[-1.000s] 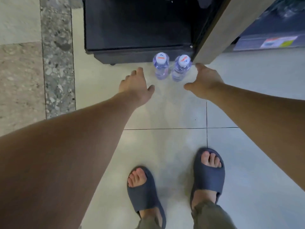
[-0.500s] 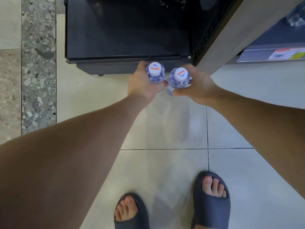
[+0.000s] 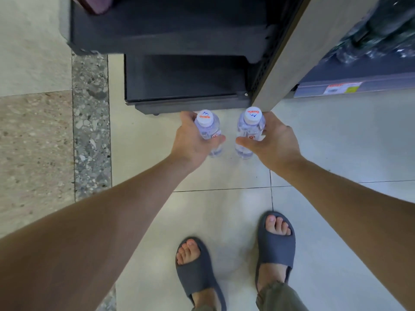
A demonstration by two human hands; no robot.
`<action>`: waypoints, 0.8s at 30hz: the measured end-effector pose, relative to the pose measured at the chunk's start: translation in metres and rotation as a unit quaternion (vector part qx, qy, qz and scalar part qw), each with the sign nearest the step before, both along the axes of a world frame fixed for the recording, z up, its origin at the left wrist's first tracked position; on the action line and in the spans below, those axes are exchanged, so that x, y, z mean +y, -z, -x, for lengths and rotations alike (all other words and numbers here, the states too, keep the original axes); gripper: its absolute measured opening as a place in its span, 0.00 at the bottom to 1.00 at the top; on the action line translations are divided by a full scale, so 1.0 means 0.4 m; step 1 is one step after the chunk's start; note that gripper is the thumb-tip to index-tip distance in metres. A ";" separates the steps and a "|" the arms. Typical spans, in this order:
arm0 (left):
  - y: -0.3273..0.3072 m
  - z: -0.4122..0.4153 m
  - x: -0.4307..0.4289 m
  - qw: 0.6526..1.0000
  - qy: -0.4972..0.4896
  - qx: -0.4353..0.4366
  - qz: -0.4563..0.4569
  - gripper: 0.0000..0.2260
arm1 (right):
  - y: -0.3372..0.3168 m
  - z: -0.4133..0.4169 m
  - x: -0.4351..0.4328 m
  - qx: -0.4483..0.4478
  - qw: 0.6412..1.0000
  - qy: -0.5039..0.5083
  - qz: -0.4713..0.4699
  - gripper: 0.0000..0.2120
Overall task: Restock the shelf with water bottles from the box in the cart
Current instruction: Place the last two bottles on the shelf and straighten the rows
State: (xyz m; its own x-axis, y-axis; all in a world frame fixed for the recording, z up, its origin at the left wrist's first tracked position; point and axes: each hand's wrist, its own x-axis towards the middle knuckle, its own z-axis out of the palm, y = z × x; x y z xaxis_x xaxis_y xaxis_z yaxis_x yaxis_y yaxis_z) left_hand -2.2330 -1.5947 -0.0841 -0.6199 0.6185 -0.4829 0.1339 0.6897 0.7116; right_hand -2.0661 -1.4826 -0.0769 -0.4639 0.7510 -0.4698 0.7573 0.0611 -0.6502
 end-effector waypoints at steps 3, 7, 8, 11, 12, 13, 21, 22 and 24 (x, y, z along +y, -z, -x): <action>-0.151 -0.022 -0.007 1.000 0.021 -0.005 -0.001 0.30 | -0.144 -0.023 -0.020 0.009 0.999 0.026 -0.018 0.25; -0.389 -0.056 0.004 0.999 0.028 -0.017 -0.024 0.29 | -0.355 -0.060 -0.031 0.030 0.995 0.083 -0.034 0.26; -0.449 -0.063 0.005 0.999 0.035 -0.015 -0.037 0.28 | -0.410 -0.070 -0.030 0.040 0.994 0.094 -0.035 0.26; -0.628 -0.078 0.006 0.997 0.039 -0.006 -0.073 0.26 | -0.587 -0.092 -0.024 0.051 0.992 0.109 -0.044 0.23; -0.688 -0.088 0.010 0.996 0.037 -0.010 -0.082 0.26 | -0.648 -0.108 -0.023 0.052 0.990 0.120 -0.049 0.22; -0.746 -0.098 0.017 0.995 0.034 -0.012 -0.092 0.25 | -0.711 -0.125 -0.020 0.056 0.988 0.131 -0.056 0.21; -1.208 -0.200 0.082 0.982 0.051 -0.030 -0.179 0.23 | -1.167 -0.249 -0.012 0.128 0.975 0.167 -0.075 0.22; -1.263 -0.211 0.094 0.980 0.062 -0.026 -0.187 0.23 | -1.223 -0.261 -0.005 0.136 0.973 0.167 -0.081 0.21; -1.366 -0.236 0.114 0.976 0.083 -0.016 -0.199 0.24 | -1.337 -0.291 0.006 0.154 0.968 0.178 -0.087 0.19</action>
